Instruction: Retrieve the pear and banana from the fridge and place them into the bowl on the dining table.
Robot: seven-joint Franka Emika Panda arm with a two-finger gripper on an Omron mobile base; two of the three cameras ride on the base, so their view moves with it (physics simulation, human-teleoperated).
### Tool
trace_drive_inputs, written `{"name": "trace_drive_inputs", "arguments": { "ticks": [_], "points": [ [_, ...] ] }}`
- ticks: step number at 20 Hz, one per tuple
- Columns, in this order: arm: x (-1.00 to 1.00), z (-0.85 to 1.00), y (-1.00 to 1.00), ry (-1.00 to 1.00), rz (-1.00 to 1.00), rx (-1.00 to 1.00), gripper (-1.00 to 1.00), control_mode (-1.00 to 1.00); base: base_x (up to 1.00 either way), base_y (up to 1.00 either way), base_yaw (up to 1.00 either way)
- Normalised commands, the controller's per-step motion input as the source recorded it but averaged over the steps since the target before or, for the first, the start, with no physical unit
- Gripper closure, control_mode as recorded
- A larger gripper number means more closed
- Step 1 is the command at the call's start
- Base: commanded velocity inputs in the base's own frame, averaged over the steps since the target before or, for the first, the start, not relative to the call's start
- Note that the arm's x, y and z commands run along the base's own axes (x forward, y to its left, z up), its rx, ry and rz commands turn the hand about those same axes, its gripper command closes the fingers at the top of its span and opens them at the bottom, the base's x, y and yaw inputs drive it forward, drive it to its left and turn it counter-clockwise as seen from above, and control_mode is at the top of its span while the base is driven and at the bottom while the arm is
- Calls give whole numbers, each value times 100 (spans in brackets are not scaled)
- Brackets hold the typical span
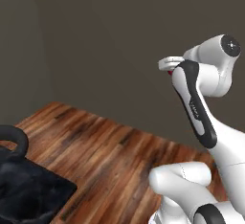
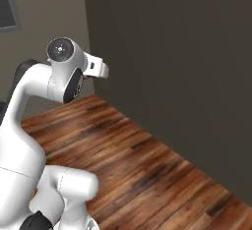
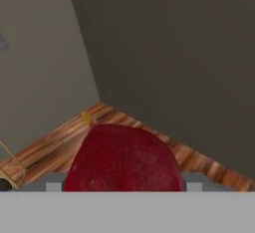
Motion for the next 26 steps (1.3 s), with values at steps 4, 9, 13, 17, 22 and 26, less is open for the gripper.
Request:
{"name": "trace_drive_inputs", "arguments": {
  "ticks": [4, 9, 13, 17, 22, 26],
  "points": [
    [0, 0, 0, 0, 0, 0, 100, 100, 86, -54, 65],
    [0, 0, 0, 0, 0, 0, 100, 100, 80, -43, 62],
    [0, 0, 0, 0, 0, 0, 100, 100, 58, -33, 65],
    [0, 0, 0, 0, 0, 0, 100, 100, 71, -37, 74],
    [0, 0, 0, 0, 0, 0, 100, 100, 69, -24, 82],
    [0, 0, 0, 0, 0, 0, 100, 100, 81, -30, 78]
  ]
}}
